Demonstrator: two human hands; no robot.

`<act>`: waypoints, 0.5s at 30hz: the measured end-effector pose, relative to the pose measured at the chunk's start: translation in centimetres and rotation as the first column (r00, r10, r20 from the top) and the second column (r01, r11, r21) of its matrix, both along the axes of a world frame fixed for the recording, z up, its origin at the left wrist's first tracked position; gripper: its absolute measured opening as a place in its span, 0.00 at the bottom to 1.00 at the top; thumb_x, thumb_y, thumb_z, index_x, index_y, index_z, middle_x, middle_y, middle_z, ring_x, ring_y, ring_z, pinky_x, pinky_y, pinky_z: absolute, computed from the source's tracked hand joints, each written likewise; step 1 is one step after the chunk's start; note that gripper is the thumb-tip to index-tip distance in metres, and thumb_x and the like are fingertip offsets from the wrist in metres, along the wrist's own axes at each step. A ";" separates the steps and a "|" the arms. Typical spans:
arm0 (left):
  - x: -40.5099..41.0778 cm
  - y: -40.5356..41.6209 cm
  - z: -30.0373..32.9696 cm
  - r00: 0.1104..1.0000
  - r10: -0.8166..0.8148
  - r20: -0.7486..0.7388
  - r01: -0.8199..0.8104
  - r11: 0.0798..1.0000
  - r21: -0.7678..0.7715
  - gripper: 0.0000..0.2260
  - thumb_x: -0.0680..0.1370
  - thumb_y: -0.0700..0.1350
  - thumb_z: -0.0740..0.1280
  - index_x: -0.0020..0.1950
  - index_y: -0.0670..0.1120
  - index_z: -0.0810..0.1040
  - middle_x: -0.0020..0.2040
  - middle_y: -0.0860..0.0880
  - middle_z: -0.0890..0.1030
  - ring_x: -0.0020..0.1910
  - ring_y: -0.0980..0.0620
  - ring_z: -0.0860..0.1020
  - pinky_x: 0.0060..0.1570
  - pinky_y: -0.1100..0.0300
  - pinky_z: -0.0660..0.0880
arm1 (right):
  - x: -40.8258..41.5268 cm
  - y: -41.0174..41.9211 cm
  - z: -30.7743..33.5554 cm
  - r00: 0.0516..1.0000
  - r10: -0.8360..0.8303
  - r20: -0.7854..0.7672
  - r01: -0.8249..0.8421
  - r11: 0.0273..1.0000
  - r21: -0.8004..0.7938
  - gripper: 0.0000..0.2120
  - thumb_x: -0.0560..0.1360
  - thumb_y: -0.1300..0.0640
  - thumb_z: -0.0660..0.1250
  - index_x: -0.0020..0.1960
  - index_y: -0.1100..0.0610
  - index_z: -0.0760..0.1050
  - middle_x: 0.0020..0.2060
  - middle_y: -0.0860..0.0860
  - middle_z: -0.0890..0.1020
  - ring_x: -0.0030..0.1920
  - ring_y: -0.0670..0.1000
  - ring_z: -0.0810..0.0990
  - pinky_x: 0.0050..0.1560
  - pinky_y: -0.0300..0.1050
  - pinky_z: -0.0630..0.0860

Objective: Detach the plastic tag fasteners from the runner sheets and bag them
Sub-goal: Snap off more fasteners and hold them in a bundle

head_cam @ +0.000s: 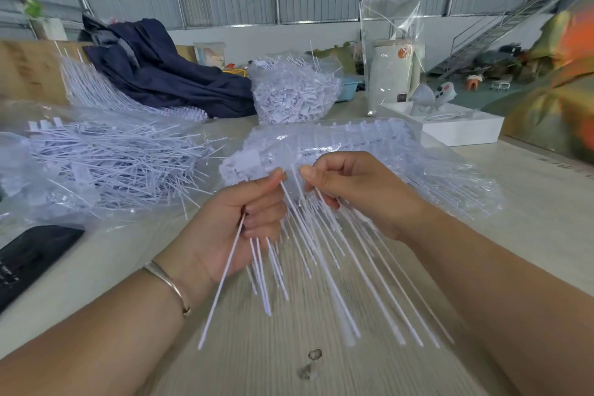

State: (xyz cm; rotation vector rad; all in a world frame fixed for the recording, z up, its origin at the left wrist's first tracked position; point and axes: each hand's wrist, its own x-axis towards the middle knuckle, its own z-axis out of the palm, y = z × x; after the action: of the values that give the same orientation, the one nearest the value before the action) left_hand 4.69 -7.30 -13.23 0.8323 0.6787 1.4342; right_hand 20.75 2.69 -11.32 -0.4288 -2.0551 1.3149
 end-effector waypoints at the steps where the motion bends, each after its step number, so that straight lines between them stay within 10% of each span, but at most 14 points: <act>1: -0.3 0.1 0.0 0.999 0.030 0.026 -0.030 1.000 -0.006 0.16 0.67 0.42 0.78 0.39 0.46 0.69 0.25 0.54 0.63 0.20 0.59 0.61 0.19 0.69 0.55 | 0.0 0.1 0.0 1.000 -0.017 0.002 0.017 1.000 0.007 0.22 0.67 0.42 0.69 0.39 0.63 0.79 0.24 0.49 0.72 0.27 0.45 0.68 0.31 0.29 0.66; 15: -1.4 0.4 0.1 0.963 0.190 0.193 -0.163 0.975 -0.148 0.03 0.73 0.39 0.65 0.40 0.42 0.73 0.31 0.48 0.73 0.28 0.52 0.75 0.30 0.59 0.75 | 0.3 0.8 -0.1 0.998 0.048 -0.028 -0.051 0.994 -0.092 0.04 0.74 0.67 0.68 0.42 0.61 0.78 0.28 0.50 0.77 0.28 0.44 0.73 0.30 0.30 0.67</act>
State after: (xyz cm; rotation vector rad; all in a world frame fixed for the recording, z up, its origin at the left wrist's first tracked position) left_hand 3.28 -6.91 -13.17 0.5213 0.6932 1.5927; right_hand 21.02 3.48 -11.41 -0.4022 -2.0005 1.4427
